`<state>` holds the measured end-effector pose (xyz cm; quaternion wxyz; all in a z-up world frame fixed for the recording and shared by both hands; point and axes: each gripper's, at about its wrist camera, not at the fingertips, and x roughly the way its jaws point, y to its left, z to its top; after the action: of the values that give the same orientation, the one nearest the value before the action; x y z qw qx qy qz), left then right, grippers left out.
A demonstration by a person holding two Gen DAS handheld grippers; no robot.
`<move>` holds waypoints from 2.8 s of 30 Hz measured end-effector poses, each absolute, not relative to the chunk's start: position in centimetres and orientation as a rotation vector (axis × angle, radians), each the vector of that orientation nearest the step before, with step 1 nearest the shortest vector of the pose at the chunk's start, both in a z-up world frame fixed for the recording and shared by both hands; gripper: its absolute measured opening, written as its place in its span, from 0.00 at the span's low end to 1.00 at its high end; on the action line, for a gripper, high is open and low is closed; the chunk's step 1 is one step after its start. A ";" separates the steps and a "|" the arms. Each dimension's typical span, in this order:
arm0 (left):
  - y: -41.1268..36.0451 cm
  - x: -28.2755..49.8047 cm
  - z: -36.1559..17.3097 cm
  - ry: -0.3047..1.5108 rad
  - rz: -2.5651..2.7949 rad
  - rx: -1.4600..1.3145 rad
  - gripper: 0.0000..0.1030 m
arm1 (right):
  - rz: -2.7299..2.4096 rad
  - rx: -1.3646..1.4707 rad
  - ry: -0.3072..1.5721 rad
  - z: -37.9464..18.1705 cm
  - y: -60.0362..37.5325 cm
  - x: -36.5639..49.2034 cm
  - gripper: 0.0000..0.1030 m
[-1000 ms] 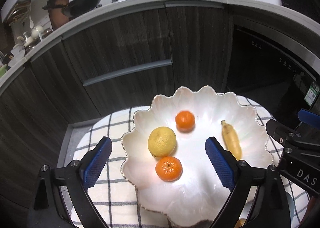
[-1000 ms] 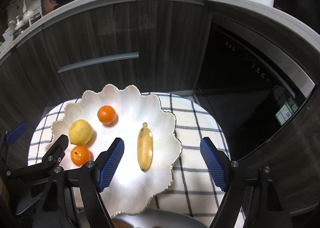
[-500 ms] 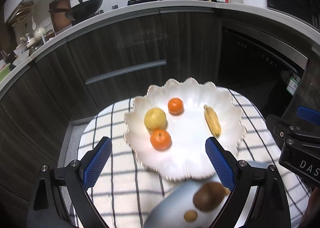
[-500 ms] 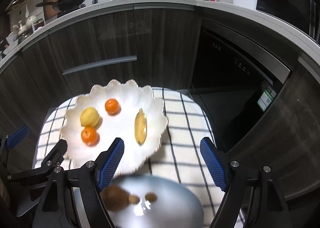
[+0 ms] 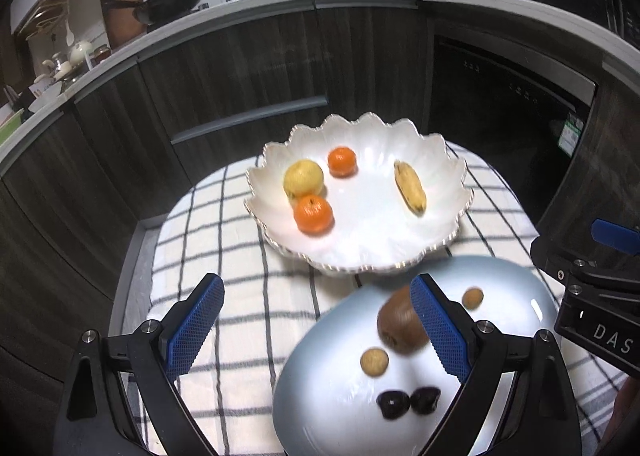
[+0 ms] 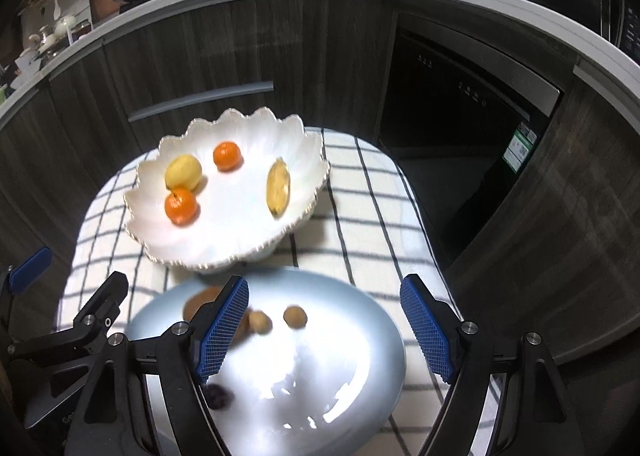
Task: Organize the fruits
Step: 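Move both tools back over the plate toward the small tan fruits, then grasp a small tan round fruit with the left tool while the right tool grasps another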
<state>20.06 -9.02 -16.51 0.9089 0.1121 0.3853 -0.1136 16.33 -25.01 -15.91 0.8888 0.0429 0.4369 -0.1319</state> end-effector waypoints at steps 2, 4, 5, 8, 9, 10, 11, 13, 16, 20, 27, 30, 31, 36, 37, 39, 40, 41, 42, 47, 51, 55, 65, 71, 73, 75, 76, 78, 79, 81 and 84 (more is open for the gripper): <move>-9.1 19.7 -17.2 0.803 -0.234 0.236 0.92 | -0.276 0.084 0.916 -16.6 -25.0 15.9 0.77; -9.0 19.5 -17.8 0.811 -0.233 0.228 0.92 | -0.274 0.081 0.922 -17.2 -25.0 15.7 0.77; -9.0 19.5 -18.1 0.815 -0.234 0.224 0.92 | -0.273 0.079 0.925 -17.4 -25.0 15.6 0.77; -9.1 19.2 -19.4 0.840 -0.240 0.229 0.92 | -0.272 0.070 0.934 -18.3 -25.1 15.4 0.77; -9.1 19.2 -19.8 0.849 -0.241 0.230 0.92 | -0.273 0.068 0.937 -18.5 -25.1 15.5 0.77; -9.1 19.1 -20.2 0.859 -0.243 0.229 0.92 | -0.274 0.067 0.941 -18.8 -25.1 15.5 0.77; -9.0 19.0 -20.5 0.863 -0.242 0.228 0.92 | -0.274 0.066 0.946 -19.1 -25.1 15.4 0.77; -9.1 18.9 -21.1 0.872 -0.244 0.229 0.92 | -0.272 0.065 0.950 -19.5 -25.0 15.4 0.77; -9.2 18.9 -21.9 0.885 -0.255 0.232 0.92 | -0.269 0.065 0.959 -20.2 -25.0 15.3 0.77; -9.3 18.9 -23.0 0.898 -0.261 0.247 0.91 | -0.268 0.056 0.973 -21.3 -24.8 15.3 0.77; -9.6 19.0 -24.8 0.943 -0.284 0.265 0.83 | -0.267 0.067 1.000 -22.8 -25.0 15.4 0.77; -9.7 19.1 -25.5 0.960 -0.288 0.267 0.82 | -0.266 0.064 1.006 -23.2 -25.1 15.5 0.77; -9.8 19.1 -25.7 0.965 -0.290 0.267 0.80 | -0.266 0.063 1.008 -23.3 -25.1 15.6 0.77; -10.2 19.6 -26.5 0.987 -0.301 0.268 0.71 | -0.267 0.065 1.018 -23.6 -25.1 15.9 0.77; -10.3 19.7 -26.7 0.990 -0.303 0.270 0.71 | -0.267 0.066 1.020 -23.6 -25.2 16.0 0.77; -10.5 19.8 -27.0 0.997 -0.304 0.274 0.69 | -0.267 0.067 1.023 -23.8 -25.2 16.1 0.77; -10.6 19.8 -27.2 1.005 -0.308 0.277 0.66 | -0.267 0.068 1.024 -23.8 -25.2 16.2 0.77; -10.7 19.9 -27.3 1.010 -0.312 0.277 0.63 | -0.267 0.068 1.024 -23.8 -25.2 16.2 0.77; -10.8 19.9 -27.5 1.017 -0.314 0.275 0.61 | -0.268 0.068 1.025 -23.9 -25.2 16.3 0.77; -11.0 19.9 -27.8 1.019 -0.323 0.267 0.48 | -0.268 0.081 1.036 -24.3 -25.5 16.4 0.77; -11.2 19.9 -27.8 1.017 -0.337 0.270 0.34 | -0.267 0.103 1.046 -24.7 -25.9 16.5 0.77; -11.5 19.9 -27.7 1.026 -0.354 0.262 0.25 | -0.267 0.119 1.051 -25.0 -26.3 16.6 0.77; -10.8 19.6 -27.4 1.026 -0.293 0.257 0.25 | -0.200 0.109 1.068 -25.8 -26.3 18.0 0.75; -10.2 20.0 -27.3 1.023 -0.264 0.238 0.25 | -0.177 0.085 1.084 -26.4 -26.0 19.6 0.64; -10.0 20.1 -27.3 1.021 -0.261 0.233 0.25 | -0.166 0.080 1.087 -26.6 -25.8 20.1 0.63; -9.8 20.3 -27.2 1.022 -0.257 0.230 0.25 | -0.155 0.079 1.093 -27.0 -25.7 20.6 0.58; -9.9 20.4 -27.3 1.022 -0.256 0.230 0.25 | -0.150 0.081 1.096 -27.1 -25.7 20.8 0.57; -9.8 20.5 -27.3 1.024 -0.254 0.229 0.25 | -0.146 0.083 1.099 -27.3 -25.5 21.1 0.55; -9.7 20.6 -27.3 1.025 -0.253 0.227 0.25 | -0.147 0.083 1.095 -27.4 -25.5 21.3 0.55; -9.7 20.7 -27.4 1.029 -0.252 0.223 0.25 | -0.144 0.084 1.091 -27.3 -25.4 21.5 0.51; -9.6 20.8 -27.5 1.032 -0.251 0.220 0.25 | -0.137 0.078 1.089 -27.3 -25.1 21.7 0.31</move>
<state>20.75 -9.56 -27.51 0.8565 0.1047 0.4911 -0.1196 21.65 -25.12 -27.34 0.8524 0.0369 0.5174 -0.0652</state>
